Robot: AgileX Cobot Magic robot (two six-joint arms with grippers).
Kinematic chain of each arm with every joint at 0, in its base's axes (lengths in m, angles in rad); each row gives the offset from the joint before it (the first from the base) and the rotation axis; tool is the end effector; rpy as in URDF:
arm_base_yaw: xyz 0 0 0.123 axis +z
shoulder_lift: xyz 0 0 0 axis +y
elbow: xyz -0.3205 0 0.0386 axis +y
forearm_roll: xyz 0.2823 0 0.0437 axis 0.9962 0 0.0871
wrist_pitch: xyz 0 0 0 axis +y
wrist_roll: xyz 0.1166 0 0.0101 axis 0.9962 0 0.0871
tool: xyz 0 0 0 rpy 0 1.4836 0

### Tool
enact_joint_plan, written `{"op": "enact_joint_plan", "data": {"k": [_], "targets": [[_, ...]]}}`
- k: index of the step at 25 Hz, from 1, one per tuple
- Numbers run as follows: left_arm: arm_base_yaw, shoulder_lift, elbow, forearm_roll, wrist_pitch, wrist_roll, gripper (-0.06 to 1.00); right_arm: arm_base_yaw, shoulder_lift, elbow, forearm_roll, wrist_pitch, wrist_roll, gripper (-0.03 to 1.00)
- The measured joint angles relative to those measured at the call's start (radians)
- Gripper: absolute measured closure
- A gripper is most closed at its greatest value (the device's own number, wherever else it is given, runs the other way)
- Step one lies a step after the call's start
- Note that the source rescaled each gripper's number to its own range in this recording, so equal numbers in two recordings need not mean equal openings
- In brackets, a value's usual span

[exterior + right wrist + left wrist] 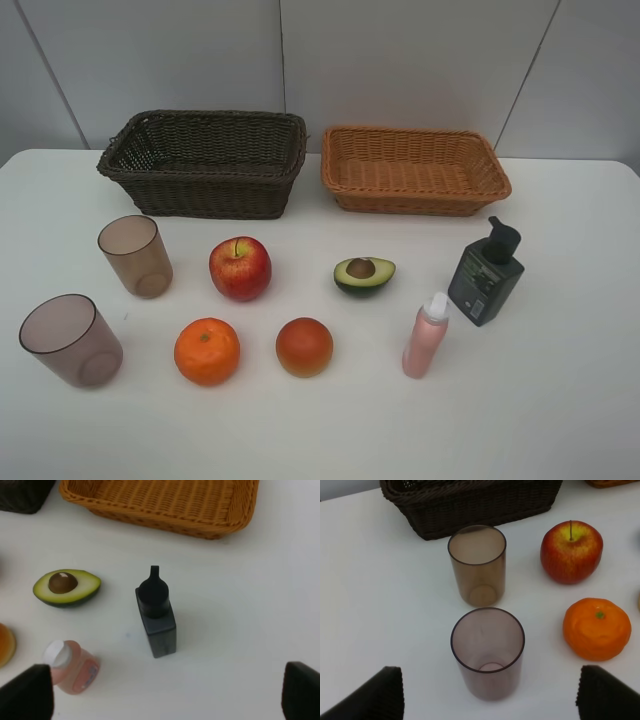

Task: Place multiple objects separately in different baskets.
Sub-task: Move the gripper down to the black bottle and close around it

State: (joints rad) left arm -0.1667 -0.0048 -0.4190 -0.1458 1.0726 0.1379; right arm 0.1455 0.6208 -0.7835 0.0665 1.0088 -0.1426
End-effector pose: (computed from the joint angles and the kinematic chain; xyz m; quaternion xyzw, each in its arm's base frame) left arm 0.0144 -0.0176 0.2545 0.1329 0.8629 -0.0798 0.4811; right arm 0.1158 0.0236 0.3493 -0.1267 0.9095 0.0334 0.3946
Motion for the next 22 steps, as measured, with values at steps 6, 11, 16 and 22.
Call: {"op": "enact_joint_plan", "data": {"k": [6,11,16,22], "targets": [[0.000,0.000,0.000,0.000,0.000,0.000,0.00,0.000,0.212,-0.061,0.000,-0.035,-0.004,0.03],[0.000,0.000,0.000,0.000,0.000,0.000,0.00,0.000,0.371,-0.062,0.000,-0.106,-0.026,0.03],[0.000,0.000,0.000,0.000,0.000,0.000,0.00,0.000,0.485,-0.062,0.000,-0.166,-0.031,0.03],[0.000,0.000,0.000,0.000,0.000,0.000,0.00,0.000,0.593,-0.062,0.007,-0.202,-0.079,0.03]]}}
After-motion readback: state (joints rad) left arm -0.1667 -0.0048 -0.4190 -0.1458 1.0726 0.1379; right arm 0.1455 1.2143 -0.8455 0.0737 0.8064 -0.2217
